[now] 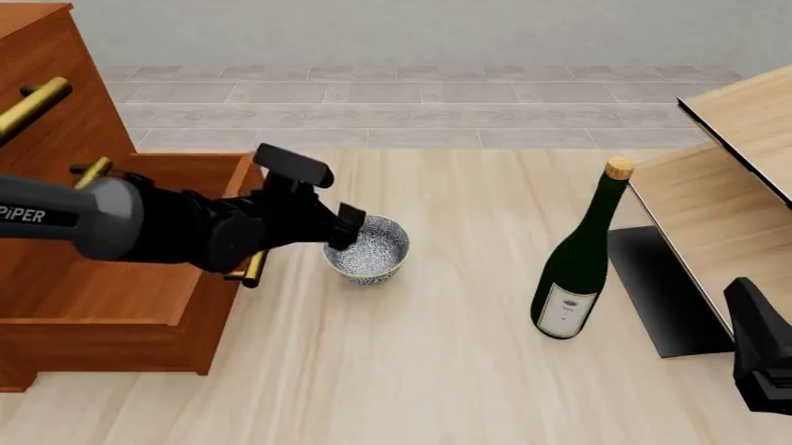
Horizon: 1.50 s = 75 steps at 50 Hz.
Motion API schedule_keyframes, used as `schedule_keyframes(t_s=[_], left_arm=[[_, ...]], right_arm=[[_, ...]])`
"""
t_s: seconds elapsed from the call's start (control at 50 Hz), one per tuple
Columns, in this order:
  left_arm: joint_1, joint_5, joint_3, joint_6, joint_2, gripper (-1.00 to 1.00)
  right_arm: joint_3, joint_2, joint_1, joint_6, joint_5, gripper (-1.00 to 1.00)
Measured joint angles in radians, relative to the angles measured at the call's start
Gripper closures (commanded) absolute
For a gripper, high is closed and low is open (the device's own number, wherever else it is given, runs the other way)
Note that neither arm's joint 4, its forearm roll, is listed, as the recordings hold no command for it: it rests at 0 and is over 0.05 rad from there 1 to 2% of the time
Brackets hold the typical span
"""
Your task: Put the bowl on top of the cabinet.
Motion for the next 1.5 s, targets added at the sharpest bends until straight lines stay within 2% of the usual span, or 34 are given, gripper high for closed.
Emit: schedule_keyframes(t_s=[1.5], left_arm=[[0.021,-0.042,-0.040,0.025,0.140,-1.00]], right_arm=[[0.000,0.000,0.000,0.000,0.000,-1.00]])
